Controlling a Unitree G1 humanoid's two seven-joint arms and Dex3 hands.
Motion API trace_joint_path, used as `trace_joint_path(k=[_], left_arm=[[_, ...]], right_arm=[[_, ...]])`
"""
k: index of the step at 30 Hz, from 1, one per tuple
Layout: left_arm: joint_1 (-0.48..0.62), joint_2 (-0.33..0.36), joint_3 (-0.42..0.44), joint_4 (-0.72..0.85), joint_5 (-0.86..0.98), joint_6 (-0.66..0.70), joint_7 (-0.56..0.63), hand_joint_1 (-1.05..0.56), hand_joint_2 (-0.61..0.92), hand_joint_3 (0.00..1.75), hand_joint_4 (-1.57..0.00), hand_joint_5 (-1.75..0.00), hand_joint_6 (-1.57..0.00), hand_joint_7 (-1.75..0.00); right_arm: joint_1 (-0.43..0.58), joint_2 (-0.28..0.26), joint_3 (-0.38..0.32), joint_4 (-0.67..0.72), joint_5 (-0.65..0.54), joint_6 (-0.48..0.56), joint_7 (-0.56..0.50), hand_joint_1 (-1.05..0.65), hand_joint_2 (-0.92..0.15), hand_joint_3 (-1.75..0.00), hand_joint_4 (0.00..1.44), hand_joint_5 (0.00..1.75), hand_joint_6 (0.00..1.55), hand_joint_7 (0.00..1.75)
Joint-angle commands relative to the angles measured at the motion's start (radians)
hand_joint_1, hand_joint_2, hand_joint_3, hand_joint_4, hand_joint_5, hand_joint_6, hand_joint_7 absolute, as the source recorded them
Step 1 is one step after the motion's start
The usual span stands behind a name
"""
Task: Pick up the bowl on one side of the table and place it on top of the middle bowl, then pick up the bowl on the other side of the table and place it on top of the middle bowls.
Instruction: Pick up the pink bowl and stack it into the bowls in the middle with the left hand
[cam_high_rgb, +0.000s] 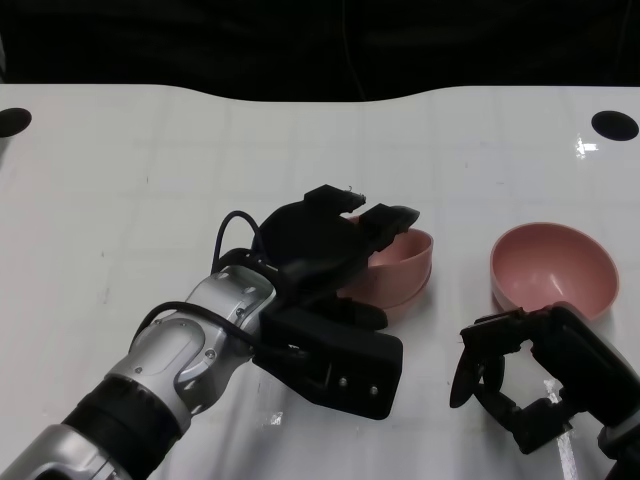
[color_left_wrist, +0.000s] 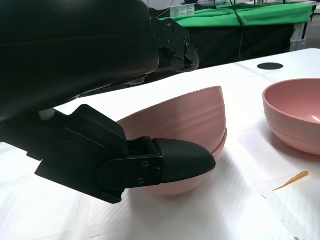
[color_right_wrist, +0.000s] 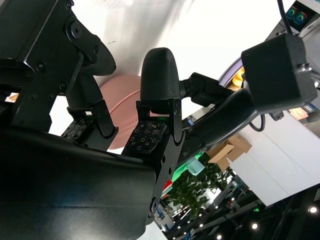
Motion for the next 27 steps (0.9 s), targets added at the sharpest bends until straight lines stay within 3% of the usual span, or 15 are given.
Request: trace_joint_path(k=[1,9,15,27], left_arm=[[0.021,0.026,0.021,-0.036,-0.021,0.007,-0.026,-0.97,0.92,0.72,0.00,-0.23,-0.01,-0.17],[0.062,0.034,0.055,-0.104,-0.088,0.012,-0.096,-0.96,0.92,0.73,0.00,-0.28,-0.01,-0.18],[0.084,0.044,0.073,-0.139,-0.168,-0.020,-0.176,-0.97,0.92,0.87,-0.02,-0.53,-0.08,-0.25],[0.077,0.046,0.072,-0.138,-0.192,-0.030,-0.244,-1.01,0.92,0.97,-0.08,-0.55,-0.16,-0.25]], right_arm=[[0.008,-0.009,-0.003,-0.013,0.016,0.006,0.009,0.21,-0.04,-1.53,0.97,1.47,1.07,1.03],[0.005,-0.011,-0.002,-0.003,0.026,-0.007,0.022,0.19,-0.02,-1.57,0.99,1.43,1.06,1.05],[0.009,-0.012,-0.002,-0.010,0.027,-0.005,0.034,0.14,-0.03,-1.56,1.06,1.49,1.06,1.05],[0.017,-0.010,-0.006,-0.039,-0.001,0.011,0.020,0.15,-0.07,-1.52,1.02,1.54,1.05,1.09]])
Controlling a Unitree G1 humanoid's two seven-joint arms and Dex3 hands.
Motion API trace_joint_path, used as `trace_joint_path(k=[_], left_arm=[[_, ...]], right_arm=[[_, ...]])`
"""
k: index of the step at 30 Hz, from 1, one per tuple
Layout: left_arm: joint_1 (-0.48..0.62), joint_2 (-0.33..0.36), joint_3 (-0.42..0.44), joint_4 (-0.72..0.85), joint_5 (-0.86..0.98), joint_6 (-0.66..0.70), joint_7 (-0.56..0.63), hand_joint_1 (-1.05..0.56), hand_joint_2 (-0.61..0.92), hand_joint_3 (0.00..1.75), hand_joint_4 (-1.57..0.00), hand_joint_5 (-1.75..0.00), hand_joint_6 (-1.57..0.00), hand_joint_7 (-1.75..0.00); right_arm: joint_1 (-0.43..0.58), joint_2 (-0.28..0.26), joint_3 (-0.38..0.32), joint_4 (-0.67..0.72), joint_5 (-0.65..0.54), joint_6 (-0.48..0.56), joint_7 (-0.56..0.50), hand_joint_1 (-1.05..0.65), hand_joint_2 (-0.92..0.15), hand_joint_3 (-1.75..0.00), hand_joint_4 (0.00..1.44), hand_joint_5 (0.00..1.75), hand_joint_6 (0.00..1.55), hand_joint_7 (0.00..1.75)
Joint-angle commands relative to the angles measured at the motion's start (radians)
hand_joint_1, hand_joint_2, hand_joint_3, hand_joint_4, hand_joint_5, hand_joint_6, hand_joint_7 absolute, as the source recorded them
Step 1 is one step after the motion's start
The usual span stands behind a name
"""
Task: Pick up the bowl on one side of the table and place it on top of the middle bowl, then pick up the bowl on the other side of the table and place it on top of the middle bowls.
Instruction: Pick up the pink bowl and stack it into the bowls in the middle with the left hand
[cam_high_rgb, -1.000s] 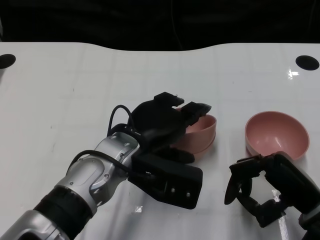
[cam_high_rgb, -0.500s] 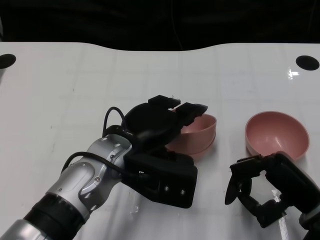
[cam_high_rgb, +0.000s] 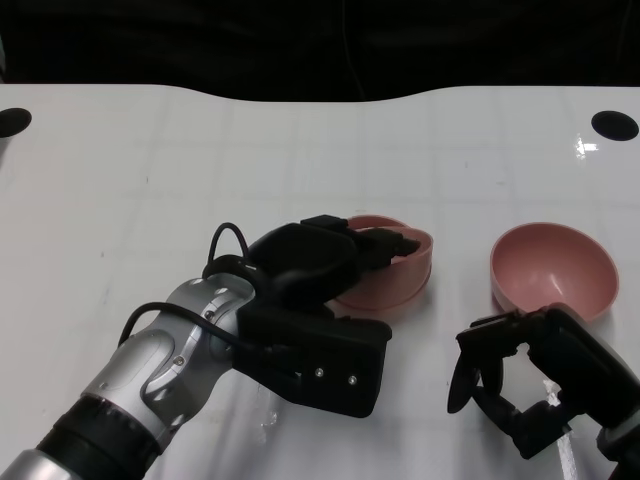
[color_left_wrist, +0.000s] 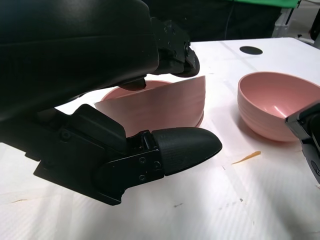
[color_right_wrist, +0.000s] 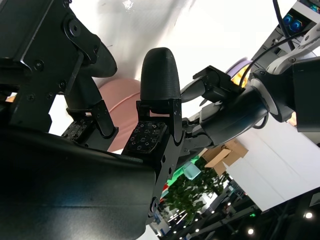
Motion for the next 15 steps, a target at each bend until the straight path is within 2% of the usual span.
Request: trace_joint_path(k=[1,8,15], left_arm=[[0.001,0.014,0.002,-0.010,-0.006,0.001,-0.028,-1.01,0.92,0.97,-0.08,-0.55,-0.16,-0.25],[-0.004,0.012,-0.002,-0.018,0.000,0.025,-0.083,-1.03,0.92,0.99,-0.09,-0.51,-0.22,-0.22],[-0.009,0.012,-0.002,-0.029,-0.002,0.054,-0.131,-1.04,0.92,1.00,-0.18,-0.38,-0.34,-0.11]], right_arm=[[0.007,-0.012,-0.006,-0.008,-0.001,0.003,-0.006,0.15,-0.07,-1.52,1.02,1.54,1.05,1.09],[0.004,-0.016,-0.004,-0.004,0.004,-0.005,0.001,0.14,-0.07,-1.52,1.05,1.50,1.05,1.06],[0.002,-0.017,-0.004,0.001,0.014,-0.015,0.005,0.14,-0.07,-1.51,1.08,1.46,1.06,1.03]])
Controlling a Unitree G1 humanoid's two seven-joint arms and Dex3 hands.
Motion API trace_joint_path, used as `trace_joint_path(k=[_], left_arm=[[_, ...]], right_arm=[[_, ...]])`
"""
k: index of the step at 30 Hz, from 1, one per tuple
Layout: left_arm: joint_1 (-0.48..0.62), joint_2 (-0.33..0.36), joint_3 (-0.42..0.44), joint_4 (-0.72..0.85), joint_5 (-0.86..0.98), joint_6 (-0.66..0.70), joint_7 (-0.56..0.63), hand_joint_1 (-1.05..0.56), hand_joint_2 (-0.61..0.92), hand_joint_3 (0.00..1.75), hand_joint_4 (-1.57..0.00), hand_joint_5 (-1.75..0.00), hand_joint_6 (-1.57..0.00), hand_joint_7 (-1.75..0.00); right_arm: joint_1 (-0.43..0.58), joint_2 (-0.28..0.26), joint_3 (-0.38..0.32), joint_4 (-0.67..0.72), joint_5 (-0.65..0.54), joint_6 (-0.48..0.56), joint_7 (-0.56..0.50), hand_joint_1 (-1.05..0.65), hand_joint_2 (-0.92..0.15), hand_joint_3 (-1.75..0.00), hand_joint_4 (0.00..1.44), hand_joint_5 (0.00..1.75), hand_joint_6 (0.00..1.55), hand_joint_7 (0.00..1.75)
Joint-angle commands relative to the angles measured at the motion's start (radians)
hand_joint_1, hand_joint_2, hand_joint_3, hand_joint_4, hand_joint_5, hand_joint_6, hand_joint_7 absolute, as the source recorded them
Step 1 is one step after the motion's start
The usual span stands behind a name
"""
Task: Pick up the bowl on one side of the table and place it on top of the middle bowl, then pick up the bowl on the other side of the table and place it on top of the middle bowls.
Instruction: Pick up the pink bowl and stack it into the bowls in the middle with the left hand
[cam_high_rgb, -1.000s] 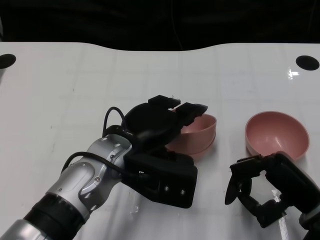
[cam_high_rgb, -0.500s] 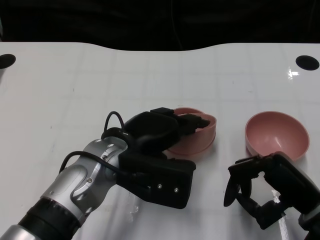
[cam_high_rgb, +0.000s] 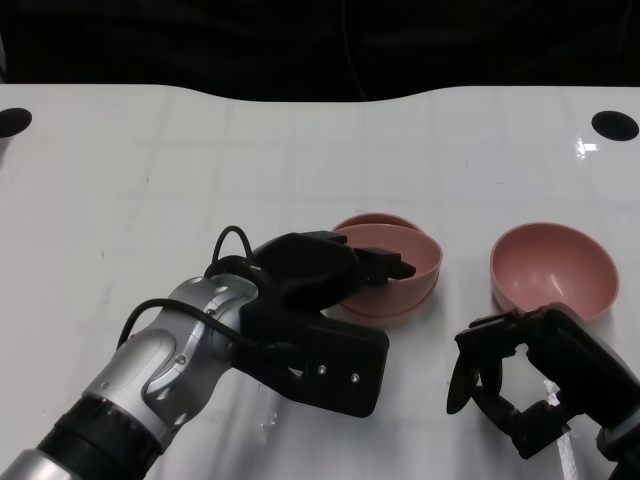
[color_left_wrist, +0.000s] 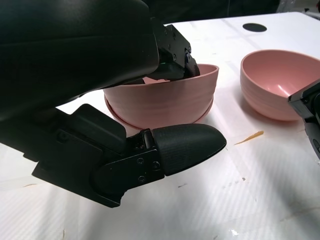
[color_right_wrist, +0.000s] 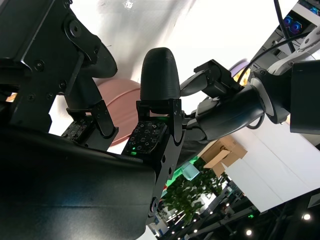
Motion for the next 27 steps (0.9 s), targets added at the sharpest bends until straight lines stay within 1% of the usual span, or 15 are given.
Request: trace_joint_path(k=[1,7,10,14,15,18,21,27], left_arm=[[-0.009,0.012,0.000,-0.013,-0.002,0.016,-0.029,-1.04,0.92,1.00,-0.19,-0.37,-0.35,-0.10],[-0.007,0.011,0.005,-0.016,-0.001,0.014,-0.022,-1.05,0.92,1.01,-0.20,-0.33,-0.34,-0.07],[0.001,0.011,0.014,-0.019,-0.002,-0.005,0.014,-1.03,0.92,0.99,-0.19,-0.32,-0.31,-0.05],[0.010,0.012,0.022,-0.016,0.002,-0.035,0.071,-1.00,0.92,0.96,-0.14,-0.32,-0.25,-0.01],[0.012,0.012,0.023,-0.014,0.004,-0.042,0.087,-0.99,0.92,0.95,-0.10,-0.36,-0.23,-0.01],[0.013,0.013,0.023,-0.009,0.006,-0.053,0.107,-0.99,0.92,0.95,-0.07,-0.40,-0.21,0.00],[0.027,0.011,0.032,-0.020,0.005,-0.066,0.152,-1.00,0.92,0.94,-0.01,-0.39,-0.15,0.00],[0.041,0.018,0.033,-0.039,0.016,-0.074,0.179,-1.01,0.92,0.95,0.00,-0.34,-0.12,0.00]], right_arm=[[0.002,-0.017,-0.004,0.001,0.015,-0.011,0.005,0.13,-0.07,-1.52,1.08,1.46,1.06,1.03],[0.003,-0.018,-0.005,-0.001,0.017,-0.004,0.009,0.14,-0.07,-1.54,1.07,1.46,1.06,1.02],[0.005,-0.015,-0.007,-0.001,0.012,-0.004,0.004,0.15,-0.05,-1.55,1.04,1.47,1.06,1.03],[0.011,-0.012,-0.007,-0.007,0.018,0.008,0.006,0.18,-0.05,-1.55,1.02,1.49,1.05,1.05],[0.013,-0.011,-0.007,-0.010,0.018,0.013,0.007,0.17,-0.06,-1.53,1.03,1.52,1.05,1.06],[0.015,-0.011,-0.007,-0.015,0.018,0.019,0.007,0.17,-0.07,-1.52,1.02,1.54,1.05,1.07],[0.017,-0.014,-0.006,-0.025,0.016,0.032,0.010,0.17,-0.08,-1.49,1.00,1.54,1.04,1.07],[0.017,-0.013,-0.006,-0.016,0.022,0.022,0.010,0.17,-0.11,-1.44,0.99,1.52,1.04,1.07]])
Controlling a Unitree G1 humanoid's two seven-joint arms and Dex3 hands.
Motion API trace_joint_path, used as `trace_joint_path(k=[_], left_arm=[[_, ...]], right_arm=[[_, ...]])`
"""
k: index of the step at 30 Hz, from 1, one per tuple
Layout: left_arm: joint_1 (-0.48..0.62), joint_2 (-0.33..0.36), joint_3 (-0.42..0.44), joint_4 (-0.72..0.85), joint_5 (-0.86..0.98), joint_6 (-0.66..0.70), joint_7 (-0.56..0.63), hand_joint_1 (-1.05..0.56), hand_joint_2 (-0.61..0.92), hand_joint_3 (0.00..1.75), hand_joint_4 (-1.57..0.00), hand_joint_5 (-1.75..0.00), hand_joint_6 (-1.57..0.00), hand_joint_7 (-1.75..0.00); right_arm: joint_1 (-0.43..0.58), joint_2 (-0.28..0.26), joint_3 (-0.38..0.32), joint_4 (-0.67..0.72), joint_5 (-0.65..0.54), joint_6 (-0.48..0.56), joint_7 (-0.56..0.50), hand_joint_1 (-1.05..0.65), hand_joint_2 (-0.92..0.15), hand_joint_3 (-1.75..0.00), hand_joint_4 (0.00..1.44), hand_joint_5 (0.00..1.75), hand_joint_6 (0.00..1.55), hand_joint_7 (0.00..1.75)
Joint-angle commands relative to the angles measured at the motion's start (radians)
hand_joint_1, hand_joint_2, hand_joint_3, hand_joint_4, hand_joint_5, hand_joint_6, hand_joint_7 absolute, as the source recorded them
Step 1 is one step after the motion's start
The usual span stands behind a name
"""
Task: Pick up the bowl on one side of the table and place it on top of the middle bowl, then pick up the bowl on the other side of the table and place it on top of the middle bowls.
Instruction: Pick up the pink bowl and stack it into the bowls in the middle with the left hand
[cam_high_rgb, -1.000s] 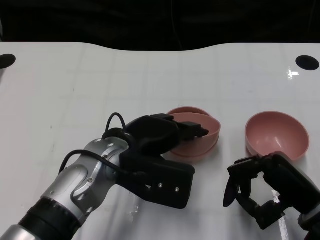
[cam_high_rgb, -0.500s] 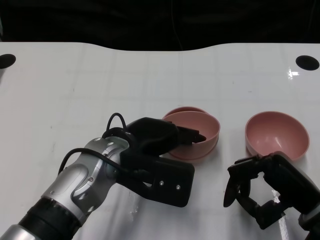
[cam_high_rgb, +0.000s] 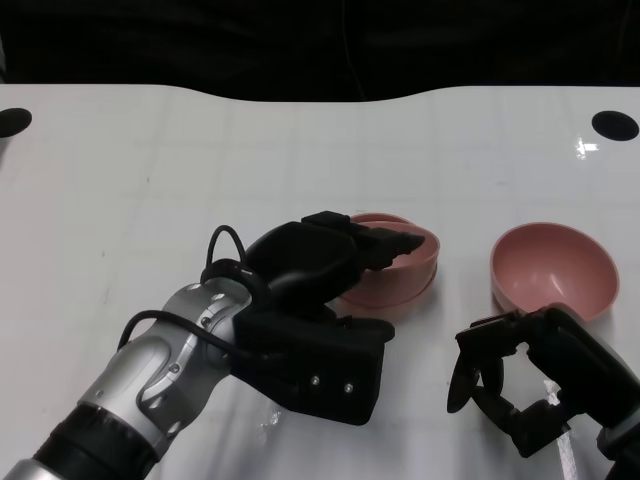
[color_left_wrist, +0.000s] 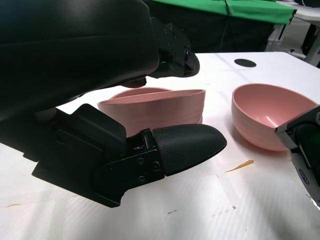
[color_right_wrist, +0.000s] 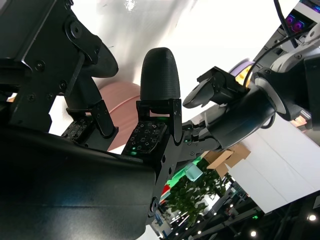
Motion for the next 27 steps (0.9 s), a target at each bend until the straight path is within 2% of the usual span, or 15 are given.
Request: trace_joint_path(k=[1,6,11,17,21,27], left_arm=[[0.023,0.022,0.012,-0.043,0.021,-0.003,0.031,-1.01,0.92,0.94,0.00,-0.32,-0.11,0.00],[0.052,0.029,0.015,-0.084,0.040,0.006,0.052,-1.01,0.92,0.94,0.00,-0.30,-0.11,-0.01],[0.063,0.031,0.022,-0.104,0.051,0.009,0.064,-1.01,0.92,0.93,0.00,-0.23,-0.08,0.00],[0.076,0.043,0.044,-0.138,0.055,0.004,0.083,-1.00,0.92,0.93,0.00,-0.17,-0.04,0.00],[0.126,0.086,0.110,-0.222,0.036,-0.030,0.126,-0.97,0.92,0.87,-0.01,-0.11,-0.05,-0.01],[0.172,0.116,0.148,-0.287,0.042,-0.056,0.156,-0.97,0.92,0.85,-0.02,-0.13,-0.05,-0.02]], right_arm=[[0.014,-0.013,-0.006,-0.007,0.010,0.001,0.000,0.18,-0.12,-1.43,1.00,1.52,1.04,1.06],[0.016,-0.013,-0.007,-0.009,0.012,0.008,0.001,0.19,-0.13,-1.41,1.00,1.53,1.04,1.05],[0.017,-0.013,-0.007,-0.011,0.008,0.011,-0.001,0.21,-0.11,-1.42,0.99,1.46,1.05,1.03],[0.007,-0.016,-0.008,0.009,-0.002,-0.018,-0.010,0.19,-0.08,-1.45,1.00,1.43,1.06,1.02],[0.008,-0.013,-0.006,0.005,0.003,-0.007,-0.005,0.20,-0.08,-1.45,1.01,1.42,1.06,1.01],[0.008,-0.012,-0.007,-0.002,-0.002,-0.001,-0.007,0.21,-0.08,-1.44,1.02,1.42,1.06,1.01]])
